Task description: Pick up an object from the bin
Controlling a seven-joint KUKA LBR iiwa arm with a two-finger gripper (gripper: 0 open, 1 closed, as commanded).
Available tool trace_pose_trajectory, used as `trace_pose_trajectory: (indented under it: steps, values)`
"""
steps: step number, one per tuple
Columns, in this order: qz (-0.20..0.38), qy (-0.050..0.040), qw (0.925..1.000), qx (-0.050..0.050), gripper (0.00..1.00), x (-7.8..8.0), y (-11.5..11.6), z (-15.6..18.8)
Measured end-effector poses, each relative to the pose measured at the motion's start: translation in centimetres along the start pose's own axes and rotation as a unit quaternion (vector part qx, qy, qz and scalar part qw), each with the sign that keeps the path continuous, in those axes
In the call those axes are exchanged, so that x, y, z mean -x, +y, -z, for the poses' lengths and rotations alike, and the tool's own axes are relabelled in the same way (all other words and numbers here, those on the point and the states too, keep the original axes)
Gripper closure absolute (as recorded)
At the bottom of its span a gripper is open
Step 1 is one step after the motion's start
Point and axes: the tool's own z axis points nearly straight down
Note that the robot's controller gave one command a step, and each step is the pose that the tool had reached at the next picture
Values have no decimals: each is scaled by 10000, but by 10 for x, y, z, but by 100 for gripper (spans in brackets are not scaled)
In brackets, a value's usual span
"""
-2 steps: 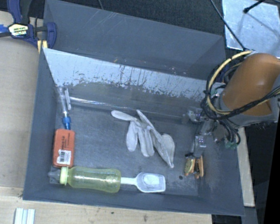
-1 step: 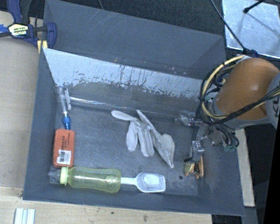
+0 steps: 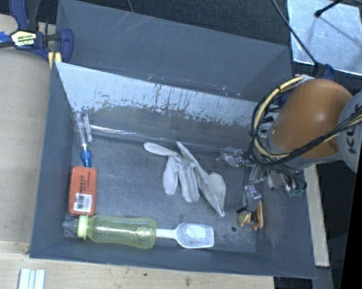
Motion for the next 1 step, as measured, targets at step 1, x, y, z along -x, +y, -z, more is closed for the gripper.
trace_pose_trajectory:
  steps: [1]
  values:
    - [-397,8,9992,8,0,12,18,-6]
